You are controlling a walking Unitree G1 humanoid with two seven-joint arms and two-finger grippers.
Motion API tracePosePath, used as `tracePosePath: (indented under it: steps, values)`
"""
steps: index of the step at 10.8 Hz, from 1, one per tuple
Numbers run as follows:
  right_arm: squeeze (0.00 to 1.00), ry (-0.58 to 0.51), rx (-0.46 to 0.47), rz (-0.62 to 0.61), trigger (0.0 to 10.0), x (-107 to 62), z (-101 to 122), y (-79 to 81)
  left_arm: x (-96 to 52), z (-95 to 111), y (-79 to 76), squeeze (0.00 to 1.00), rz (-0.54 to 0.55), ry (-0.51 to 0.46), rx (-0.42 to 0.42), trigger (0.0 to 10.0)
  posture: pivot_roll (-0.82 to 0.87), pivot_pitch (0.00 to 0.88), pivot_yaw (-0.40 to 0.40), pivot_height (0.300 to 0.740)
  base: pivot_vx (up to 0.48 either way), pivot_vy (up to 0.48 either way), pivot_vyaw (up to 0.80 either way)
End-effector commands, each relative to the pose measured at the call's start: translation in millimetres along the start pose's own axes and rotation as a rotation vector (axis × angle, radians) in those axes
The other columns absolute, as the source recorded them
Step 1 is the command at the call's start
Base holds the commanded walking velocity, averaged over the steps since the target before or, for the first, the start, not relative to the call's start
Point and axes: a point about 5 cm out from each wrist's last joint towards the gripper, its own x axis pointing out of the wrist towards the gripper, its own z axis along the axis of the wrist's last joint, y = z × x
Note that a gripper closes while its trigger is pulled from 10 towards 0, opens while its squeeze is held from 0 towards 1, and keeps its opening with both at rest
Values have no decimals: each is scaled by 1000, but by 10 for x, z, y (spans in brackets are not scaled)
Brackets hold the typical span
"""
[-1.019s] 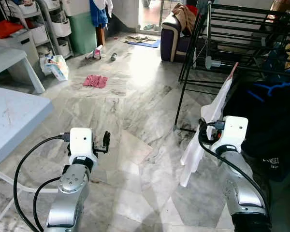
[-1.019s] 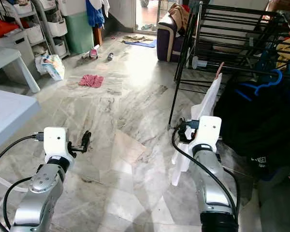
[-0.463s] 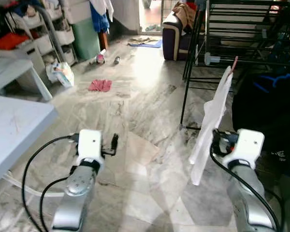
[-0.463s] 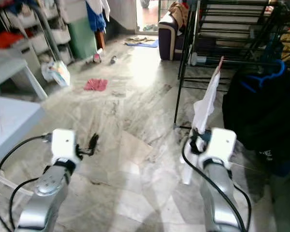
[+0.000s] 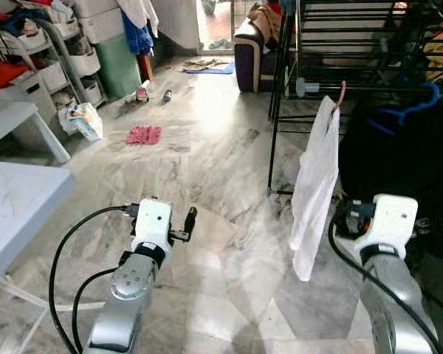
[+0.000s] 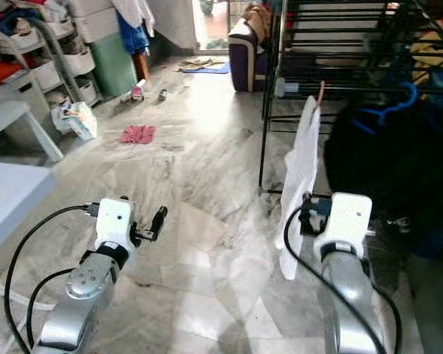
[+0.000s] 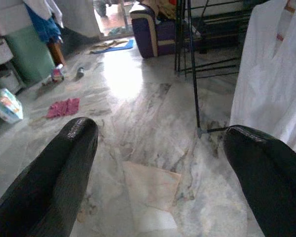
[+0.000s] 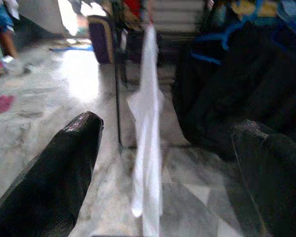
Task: Hang hanger
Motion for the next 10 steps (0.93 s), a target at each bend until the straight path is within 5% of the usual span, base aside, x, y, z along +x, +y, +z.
tracePosePath:
  steps: [1,2,4,6,7,9,10]
  values:
    - [0,14,16,-13,10000,-32,-8,34,-29,-16,38,0,1,7,-14,10000,-54,23,73,740,0,334,0]
    - [0,6,27,-10,10000,-69,7,68,-16,-19,27,0,-19,5,-39,10000,-69,18,69,740,251,300,0]
    - [0,-32,-102,29,10000,-104,68,64,77,-14,-86,0,-48,-6,-91,10000,-77,19,64,740,129,289,0]
    - [0,3,-35,25,10000,-83,16,14,114,64,-149,0,-56,-23,-112,10000,-42,19,68,740,0,0,0]
    - [0,19,-63,13,10000,-58,-26,65,84,61,-106,0,-69,-17,-109,10000,-25,22,75,740,0,0,0]
    - [0,-6,31,59,10000,-52,11,249,100,71,-94,0,-102,-4,-71,10000,-13,13,73,740,0,0,0]
    - [0,-3,-49,41,10000,-59,-2,241,90,118,-129,0,-124,-57,-102,10000,-6,8,66,740,0,0,0]
